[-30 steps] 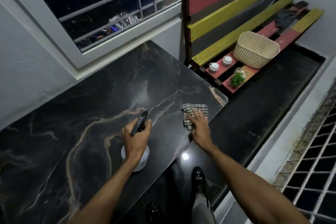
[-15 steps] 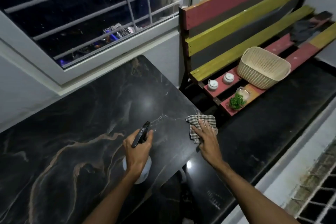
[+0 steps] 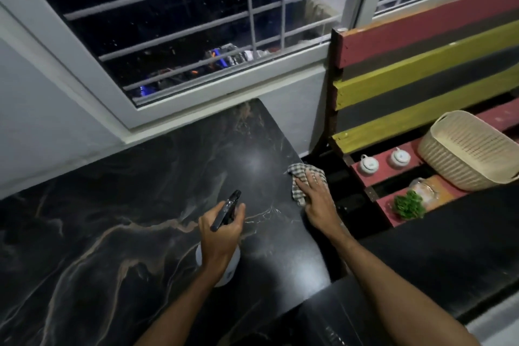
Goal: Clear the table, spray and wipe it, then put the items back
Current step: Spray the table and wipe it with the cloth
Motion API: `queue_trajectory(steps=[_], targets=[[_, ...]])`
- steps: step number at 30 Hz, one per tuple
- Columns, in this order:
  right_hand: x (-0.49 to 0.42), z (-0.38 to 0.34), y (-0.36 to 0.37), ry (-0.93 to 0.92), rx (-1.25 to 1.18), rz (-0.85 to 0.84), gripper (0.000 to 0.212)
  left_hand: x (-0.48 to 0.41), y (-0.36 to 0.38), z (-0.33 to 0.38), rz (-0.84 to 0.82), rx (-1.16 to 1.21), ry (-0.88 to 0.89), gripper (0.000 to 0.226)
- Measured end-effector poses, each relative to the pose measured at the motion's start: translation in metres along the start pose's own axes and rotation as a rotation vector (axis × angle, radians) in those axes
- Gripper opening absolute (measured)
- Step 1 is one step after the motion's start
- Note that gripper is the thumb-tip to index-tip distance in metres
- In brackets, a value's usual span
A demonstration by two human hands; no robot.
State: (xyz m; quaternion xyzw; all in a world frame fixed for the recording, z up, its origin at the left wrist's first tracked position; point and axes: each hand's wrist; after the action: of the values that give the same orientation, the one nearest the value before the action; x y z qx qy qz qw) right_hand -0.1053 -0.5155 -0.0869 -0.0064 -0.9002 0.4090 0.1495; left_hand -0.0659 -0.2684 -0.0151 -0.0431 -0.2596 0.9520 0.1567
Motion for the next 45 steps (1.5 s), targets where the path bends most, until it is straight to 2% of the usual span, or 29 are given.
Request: queue_trajectory(steps=[3,8,13,16,19,21,25,29,34,38,39,43,45], targets=[[-0.025,-0.016,-0.011,0.011,0.014,-0.02,0.065,-0.01,-0.001,0.001,0.009,0.033,-0.009,0.035],[0.035,0.005,0.005,-0.032,-0.052,0.0,0.08,-0.031,0.001,0.003,0.036,0.043,-0.032,0.045],[-0.061,-0.021,-0.013,-0.058,0.017,-0.033,0.06,-0.059,0.0,-0.007,0.04,0.069,-0.003,0.049],[-0.087,-0.035,-0.008,0.0,0.054,-0.059,0.063,-0.076,-0.008,-0.013,0.047,0.079,-0.004,0.048],[-0.071,-0.025,-0.004,-0.071,0.081,-0.072,0.071,-0.095,-0.018,-0.022,0.045,0.126,0.001,0.045],[-0.092,-0.027,-0.013,-0.07,0.048,-0.081,0.065,-0.109,-0.027,-0.029,0.07,0.136,0.007,0.043],[-0.162,-0.064,-0.016,0.079,0.085,-0.072,0.061,-0.135,-0.043,-0.045,0.097,0.137,0.023,0.039],[-0.145,-0.055,-0.001,-0.015,0.128,-0.054,0.073,-0.152,-0.053,-0.052,0.125,0.127,0.028,0.042],[-0.189,-0.073,-0.007,0.04,0.106,-0.052,0.07,-0.173,-0.057,-0.049,0.153,0.064,0.047,0.039],[-0.208,-0.091,0.012,-0.224,0.167,-0.195,0.077,-0.186,-0.054,-0.047,0.152,0.075,0.009,0.039],[-0.214,-0.084,0.006,-0.238,0.169,-0.194,0.077,-0.189,-0.053,-0.049,0.16,0.098,-0.014,0.038],[-0.268,-0.081,-0.019,-0.01,0.1,-0.036,0.066,-0.193,-0.058,-0.049,0.232,0.149,-0.018,0.039],[-0.288,-0.1,-0.006,-0.104,0.152,-0.102,0.067,-0.194,-0.062,-0.052,0.267,0.117,-0.012,0.041]])
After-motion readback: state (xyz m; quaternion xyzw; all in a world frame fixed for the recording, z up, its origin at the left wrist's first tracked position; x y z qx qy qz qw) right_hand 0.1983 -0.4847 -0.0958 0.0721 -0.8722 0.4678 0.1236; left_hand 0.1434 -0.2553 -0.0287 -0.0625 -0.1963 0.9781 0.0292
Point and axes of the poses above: each hand's wrist, its own x-axis away from the middle knuckle, its own y-axis out of the palm, z = x × y, and after that the axes turned 14 degrees about -z, right-handed
